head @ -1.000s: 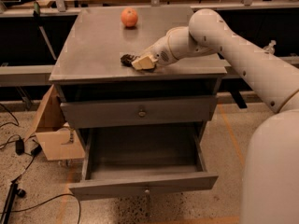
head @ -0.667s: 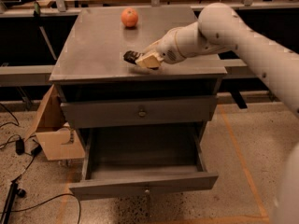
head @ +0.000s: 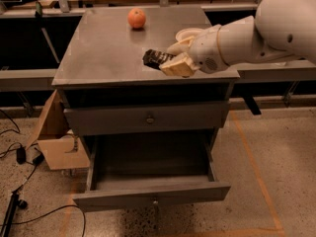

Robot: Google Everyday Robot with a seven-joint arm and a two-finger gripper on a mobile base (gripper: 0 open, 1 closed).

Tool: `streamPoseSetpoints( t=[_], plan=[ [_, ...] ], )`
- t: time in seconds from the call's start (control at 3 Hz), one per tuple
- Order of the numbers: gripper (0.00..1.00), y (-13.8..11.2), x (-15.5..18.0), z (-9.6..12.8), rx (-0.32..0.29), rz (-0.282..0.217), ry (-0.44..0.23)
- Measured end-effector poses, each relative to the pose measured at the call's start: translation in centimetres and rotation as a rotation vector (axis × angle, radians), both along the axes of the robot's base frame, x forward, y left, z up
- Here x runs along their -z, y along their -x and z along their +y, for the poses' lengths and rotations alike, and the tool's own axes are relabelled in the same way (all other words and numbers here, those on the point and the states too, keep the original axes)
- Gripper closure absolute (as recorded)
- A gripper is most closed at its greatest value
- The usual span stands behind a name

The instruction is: Place rxbar chocolate into middle drawer

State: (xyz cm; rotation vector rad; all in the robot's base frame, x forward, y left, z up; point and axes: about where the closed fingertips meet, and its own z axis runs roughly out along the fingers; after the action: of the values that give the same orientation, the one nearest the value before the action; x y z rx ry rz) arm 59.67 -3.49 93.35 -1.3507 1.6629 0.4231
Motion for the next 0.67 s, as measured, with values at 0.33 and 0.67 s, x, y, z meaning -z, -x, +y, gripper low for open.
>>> streamPoseSetpoints(
  t=[0.33,0.67],
  plan=[
    [1.00,2.9,4.4,0.4,0.015,0.066,-0.012],
    [1.00,3.1,11.0,1.6,-0.014,0.134,0.003]
  ],
)
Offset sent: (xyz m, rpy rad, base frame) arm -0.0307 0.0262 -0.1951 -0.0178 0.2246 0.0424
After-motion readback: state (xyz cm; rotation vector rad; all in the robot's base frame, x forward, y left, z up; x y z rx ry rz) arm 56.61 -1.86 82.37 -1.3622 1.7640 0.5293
